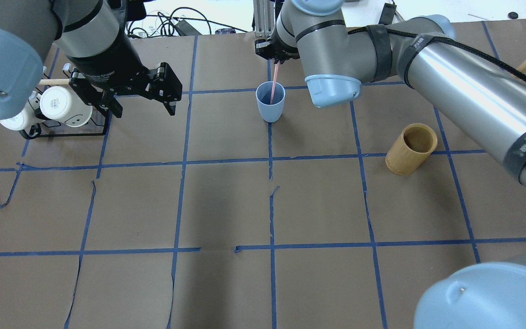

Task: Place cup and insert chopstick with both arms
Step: 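Open the right gripper and lift it away from the cup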

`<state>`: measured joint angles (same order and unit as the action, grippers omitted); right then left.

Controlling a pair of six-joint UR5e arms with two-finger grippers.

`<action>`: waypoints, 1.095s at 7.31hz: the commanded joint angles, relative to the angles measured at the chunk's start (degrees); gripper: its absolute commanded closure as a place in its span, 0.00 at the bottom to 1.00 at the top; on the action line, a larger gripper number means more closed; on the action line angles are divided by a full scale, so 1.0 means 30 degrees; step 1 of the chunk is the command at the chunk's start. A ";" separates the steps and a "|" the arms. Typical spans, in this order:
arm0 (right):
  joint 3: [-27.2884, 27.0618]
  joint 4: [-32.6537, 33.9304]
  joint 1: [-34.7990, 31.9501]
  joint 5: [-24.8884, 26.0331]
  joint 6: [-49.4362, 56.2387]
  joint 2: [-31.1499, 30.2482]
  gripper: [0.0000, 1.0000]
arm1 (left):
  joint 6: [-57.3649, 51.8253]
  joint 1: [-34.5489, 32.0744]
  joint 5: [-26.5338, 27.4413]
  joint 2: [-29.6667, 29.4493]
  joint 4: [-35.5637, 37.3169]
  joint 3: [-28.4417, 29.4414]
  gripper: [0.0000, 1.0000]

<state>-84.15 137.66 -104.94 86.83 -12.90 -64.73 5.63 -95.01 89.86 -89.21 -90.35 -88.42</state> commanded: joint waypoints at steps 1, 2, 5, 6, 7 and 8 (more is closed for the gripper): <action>0.1582 -0.1142 0.0029 0.0116 -0.0415 -0.0772 0.00 | 0.0000 0.0000 -0.0013 0.0000 0.0000 0.0000 0.00; 0.3508 -0.5238 0.0406 -0.0027 -0.0360 -0.1213 0.00 | 0.0000 0.0000 -0.0013 0.0000 0.0000 0.0000 0.00; 0.5025 -1.3850 0.3532 0.1408 0.1471 -0.2296 0.00 | 0.0000 0.0029 -0.0013 0.0000 0.0000 0.0000 0.00; 0.3978 -1.5575 0.4009 0.1523 0.3951 -0.3636 0.00 | 0.0000 0.0030 -0.0013 0.0000 0.0000 0.0000 0.00; 0.2691 -1.6288 0.4535 0.1553 0.4440 -0.5041 0.00 | 0.0000 0.0059 -0.0042 0.0000 0.0029 0.0000 0.00; 0.1460 -1.6643 0.4715 0.1553 0.5170 -0.6709 0.00 | 0.0000 0.0059 -0.0042 0.0000 0.0029 -0.0029 0.00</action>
<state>-75.23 90.30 -92.15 91.38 -0.68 -78.97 5.63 -94.87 89.77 -89.21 -90.29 -88.44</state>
